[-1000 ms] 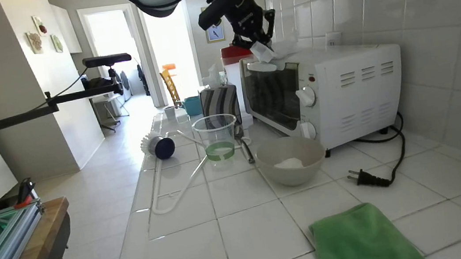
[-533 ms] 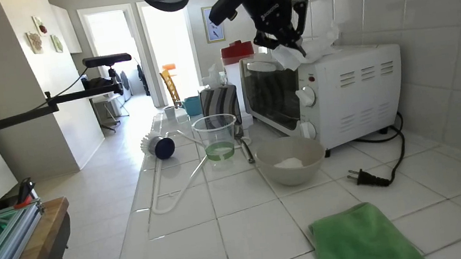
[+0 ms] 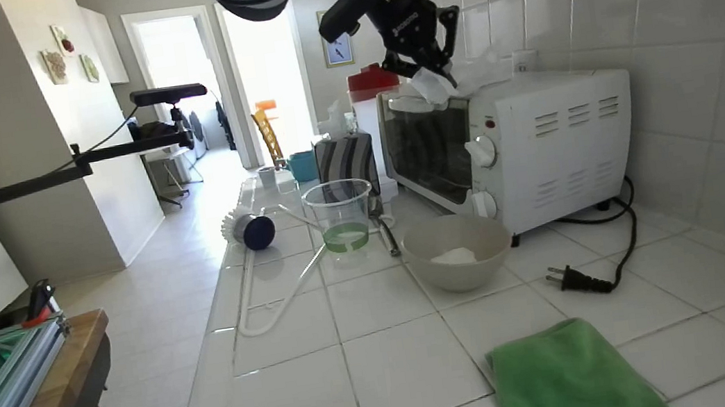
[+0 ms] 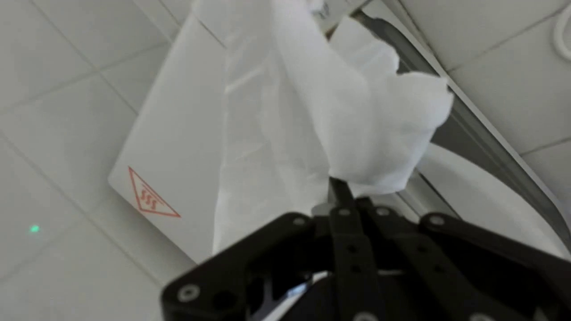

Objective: Use the white napkin to wipe the top of the oven.

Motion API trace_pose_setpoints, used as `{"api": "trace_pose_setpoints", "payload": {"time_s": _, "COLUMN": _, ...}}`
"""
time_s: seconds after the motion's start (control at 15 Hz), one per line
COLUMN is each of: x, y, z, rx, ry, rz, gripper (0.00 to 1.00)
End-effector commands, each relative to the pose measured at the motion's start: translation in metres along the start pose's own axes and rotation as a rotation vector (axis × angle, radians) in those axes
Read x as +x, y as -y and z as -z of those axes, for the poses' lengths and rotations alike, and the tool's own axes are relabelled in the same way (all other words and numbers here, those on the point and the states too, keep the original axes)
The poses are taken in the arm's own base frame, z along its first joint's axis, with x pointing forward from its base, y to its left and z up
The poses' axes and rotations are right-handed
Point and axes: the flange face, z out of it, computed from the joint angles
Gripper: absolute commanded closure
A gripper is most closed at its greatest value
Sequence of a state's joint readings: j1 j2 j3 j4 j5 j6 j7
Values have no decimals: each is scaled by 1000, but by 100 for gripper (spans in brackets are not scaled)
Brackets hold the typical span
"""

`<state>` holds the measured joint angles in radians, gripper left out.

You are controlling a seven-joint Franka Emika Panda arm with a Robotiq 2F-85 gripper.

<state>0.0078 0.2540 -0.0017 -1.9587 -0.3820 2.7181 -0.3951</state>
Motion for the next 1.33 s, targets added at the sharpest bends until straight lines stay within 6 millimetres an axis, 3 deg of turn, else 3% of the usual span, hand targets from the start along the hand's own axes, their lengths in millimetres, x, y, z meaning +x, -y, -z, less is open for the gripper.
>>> {"api": "trace_pose_setpoints", "payload": {"time_s": 0.0, "x": 35, "y": 24, "z": 2, "rx": 21, "ry": -12, "rz": 76, "gripper": 100}}
{"api": "trace_pose_setpoints", "payload": {"time_s": 0.2, "x": 50, "y": 39, "z": 3, "rx": 37, "ry": -20, "rz": 102, "gripper": 100}}
{"api": "trace_pose_setpoints", "payload": {"time_s": 0.67, "x": 47, "y": 38, "z": 13, "rx": 39, "ry": 16, "rz": 88, "gripper": 100}}
{"api": "trace_pose_setpoints", "payload": {"time_s": 0.93, "x": 48, "y": 54, "z": 35, "rx": 67, "ry": 82, "rz": 98, "gripper": 100}}
{"api": "trace_pose_setpoints", "payload": {"time_s": 1.27, "x": 49, "y": 85, "z": 77, "rx": 140, "ry": 189, "rz": 127, "gripper": 100}}
